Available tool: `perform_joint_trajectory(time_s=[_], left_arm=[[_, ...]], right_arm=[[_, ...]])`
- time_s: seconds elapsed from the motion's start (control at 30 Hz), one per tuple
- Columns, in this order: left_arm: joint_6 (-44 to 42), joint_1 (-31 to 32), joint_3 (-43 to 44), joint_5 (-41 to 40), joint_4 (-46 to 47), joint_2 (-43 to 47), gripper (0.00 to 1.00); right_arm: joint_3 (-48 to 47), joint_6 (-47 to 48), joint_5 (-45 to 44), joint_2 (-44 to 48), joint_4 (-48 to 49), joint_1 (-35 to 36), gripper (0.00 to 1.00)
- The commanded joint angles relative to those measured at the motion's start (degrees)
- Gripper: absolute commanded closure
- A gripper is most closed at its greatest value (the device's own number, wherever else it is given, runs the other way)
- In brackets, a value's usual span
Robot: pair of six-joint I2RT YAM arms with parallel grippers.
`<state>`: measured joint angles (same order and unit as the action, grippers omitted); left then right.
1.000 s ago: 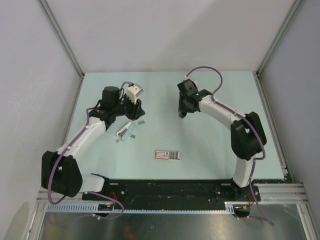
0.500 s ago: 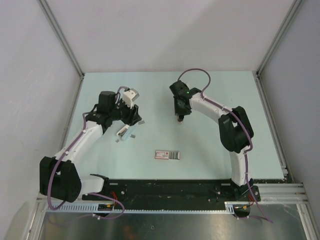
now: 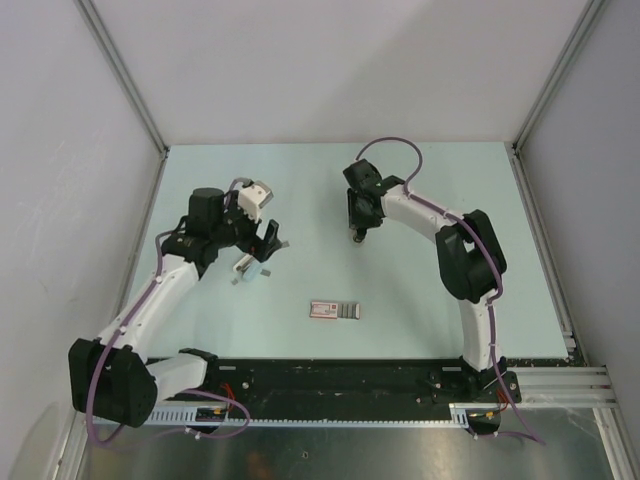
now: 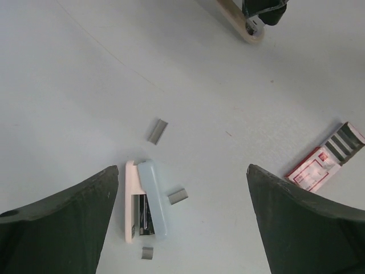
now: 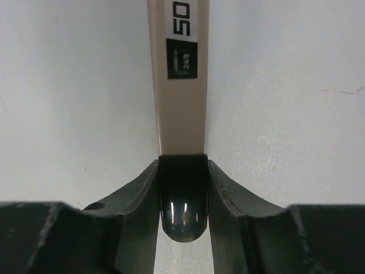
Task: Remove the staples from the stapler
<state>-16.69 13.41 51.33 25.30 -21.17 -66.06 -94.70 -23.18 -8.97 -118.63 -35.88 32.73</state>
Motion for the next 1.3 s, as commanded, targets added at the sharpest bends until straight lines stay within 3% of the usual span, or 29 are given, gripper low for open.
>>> perform_joint_trajectory(time_s=[0.0, 0.33, 0.4, 0.47, 0.5, 0.6, 0.7, 0.93, 1.27], left_arm=[[-2.48, -0.05, -0.35, -2.6, -0.9, -0.66, 0.01], [-7.12, 2.68, 4.28, -7.65, -0.81, -11.92, 0.01], [-8.42, 3.53, 6.63, -9.0, -0.76, -15.48, 0.01], [-9.89, 4.19, 9.46, -10.3, -0.79, -19.58, 0.01], [-10.84, 4.44, 10.79, -11.03, -0.75, -21.8, 0.02], [-13.8, 5.15, 14.32, -12.66, -0.84, -27.31, 0.07], [-16.22, 5.62, 16.43, -13.37, -0.84, -31.55, 0.15], [-19.42, 6.45, 17.8, -12.13, -1.67, -36.37, 0.34], [-19.64, 7.24, 24.1, -9.93, -5.96, -43.36, 0.48]], right_arm=[[0.51, 1.19, 0.96, 3.16, 4.49, 0.2, 0.56], [1.04, 0.83, 0.17, 6.69, 4.81, 0.22, 0.43], [2.18, 0.72, -1.67, 9.54, 5.52, 0.58, 0.33], [4.92, 1.0, -2.06, 14.41, 7.77, 0.8, 0.12], [6.96, 0.79, -0.94, 17.12, 9.74, 0.56, 0.06], [14.23, -1.38, 5.71, 23.86, 16.03, -1.99, 0.01], [18.39, -0.73, 5.16, 27.32, 18.27, -1.71, 0.01], [22.65, 1.61, -4.37, 31.75, 19.15, 4.83, 0.27], [24.06, -0.4, -4.73, 34.38, 18.94, 6.47, 0.33]])
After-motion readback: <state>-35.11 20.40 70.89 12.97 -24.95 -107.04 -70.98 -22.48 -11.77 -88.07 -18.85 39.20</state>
